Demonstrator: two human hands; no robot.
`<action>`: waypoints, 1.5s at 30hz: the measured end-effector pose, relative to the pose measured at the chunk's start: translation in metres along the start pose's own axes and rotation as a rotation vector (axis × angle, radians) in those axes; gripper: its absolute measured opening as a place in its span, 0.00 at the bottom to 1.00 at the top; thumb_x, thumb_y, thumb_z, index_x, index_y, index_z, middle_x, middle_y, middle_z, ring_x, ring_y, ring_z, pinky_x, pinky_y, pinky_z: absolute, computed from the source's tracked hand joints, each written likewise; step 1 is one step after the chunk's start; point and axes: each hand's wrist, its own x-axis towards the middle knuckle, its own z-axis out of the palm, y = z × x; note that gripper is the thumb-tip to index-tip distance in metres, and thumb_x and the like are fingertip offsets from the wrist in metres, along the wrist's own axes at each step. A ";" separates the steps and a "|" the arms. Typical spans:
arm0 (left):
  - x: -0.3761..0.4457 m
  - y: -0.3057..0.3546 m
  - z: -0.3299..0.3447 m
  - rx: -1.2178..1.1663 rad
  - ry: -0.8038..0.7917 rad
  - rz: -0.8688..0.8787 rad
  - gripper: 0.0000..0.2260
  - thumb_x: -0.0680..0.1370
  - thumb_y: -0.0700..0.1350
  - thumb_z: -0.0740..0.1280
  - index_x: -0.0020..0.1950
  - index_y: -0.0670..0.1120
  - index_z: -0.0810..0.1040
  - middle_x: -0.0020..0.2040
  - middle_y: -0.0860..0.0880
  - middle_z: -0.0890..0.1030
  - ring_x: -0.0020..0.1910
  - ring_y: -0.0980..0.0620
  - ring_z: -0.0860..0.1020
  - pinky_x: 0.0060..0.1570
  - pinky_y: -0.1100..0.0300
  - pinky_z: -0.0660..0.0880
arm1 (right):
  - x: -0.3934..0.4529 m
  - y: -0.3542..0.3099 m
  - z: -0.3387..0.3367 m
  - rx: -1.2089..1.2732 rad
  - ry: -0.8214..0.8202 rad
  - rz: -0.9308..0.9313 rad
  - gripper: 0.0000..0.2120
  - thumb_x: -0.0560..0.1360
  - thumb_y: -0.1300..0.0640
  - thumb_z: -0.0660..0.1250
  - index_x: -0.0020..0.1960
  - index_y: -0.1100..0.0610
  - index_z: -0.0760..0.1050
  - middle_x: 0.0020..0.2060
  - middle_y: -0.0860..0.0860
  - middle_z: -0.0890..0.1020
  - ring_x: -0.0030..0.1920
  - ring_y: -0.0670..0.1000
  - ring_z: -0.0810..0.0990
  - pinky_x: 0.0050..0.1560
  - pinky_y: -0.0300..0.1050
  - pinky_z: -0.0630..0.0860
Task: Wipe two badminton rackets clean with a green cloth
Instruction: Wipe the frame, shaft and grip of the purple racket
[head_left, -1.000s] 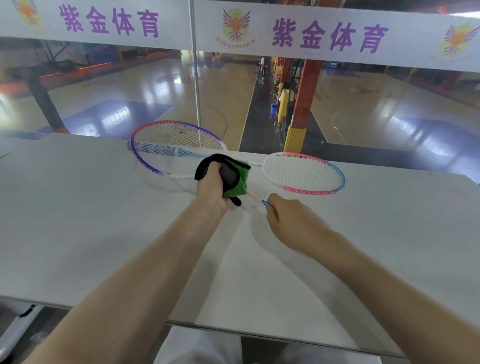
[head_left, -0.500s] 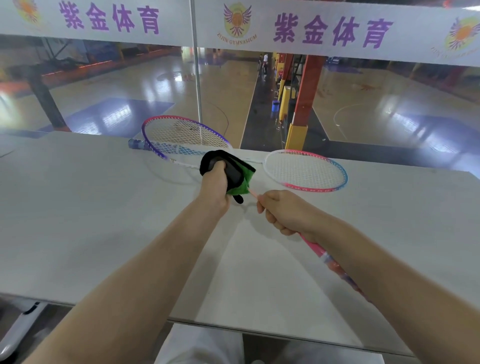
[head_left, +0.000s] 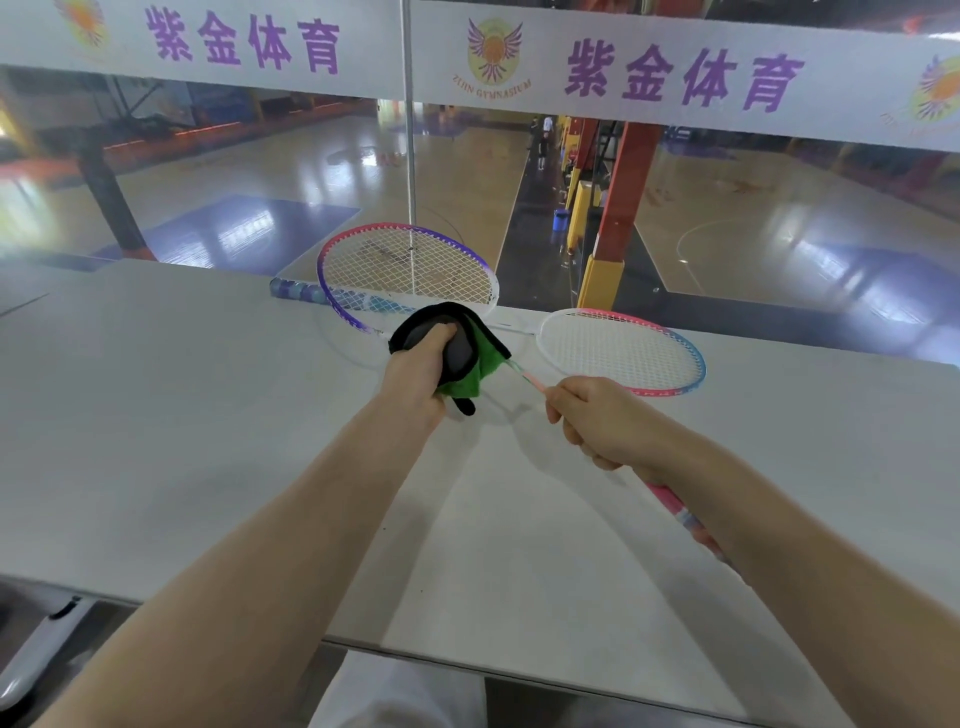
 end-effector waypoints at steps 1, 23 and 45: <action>-0.001 0.001 -0.001 -0.008 -0.009 -0.015 0.04 0.76 0.43 0.71 0.47 0.45 0.77 0.49 0.44 0.83 0.45 0.48 0.81 0.30 0.59 0.77 | 0.000 0.000 -0.001 -0.003 -0.003 0.003 0.16 0.84 0.52 0.54 0.47 0.59 0.75 0.32 0.53 0.70 0.26 0.48 0.61 0.24 0.40 0.58; 0.004 0.011 -0.034 -0.045 -0.066 -0.080 0.13 0.76 0.41 0.71 0.59 0.42 0.78 0.45 0.45 0.83 0.39 0.51 0.83 0.31 0.60 0.78 | 0.004 0.020 -0.024 -0.424 0.129 -0.168 0.17 0.84 0.50 0.52 0.41 0.54 0.73 0.38 0.53 0.78 0.38 0.49 0.73 0.40 0.43 0.72; 0.012 0.029 -0.064 0.076 -0.051 0.125 0.04 0.79 0.41 0.68 0.53 0.45 0.79 0.46 0.48 0.83 0.42 0.53 0.82 0.36 0.61 0.79 | 0.017 0.064 -0.029 -0.766 0.427 -0.308 0.24 0.82 0.40 0.48 0.34 0.48 0.69 0.30 0.48 0.77 0.31 0.47 0.75 0.29 0.40 0.65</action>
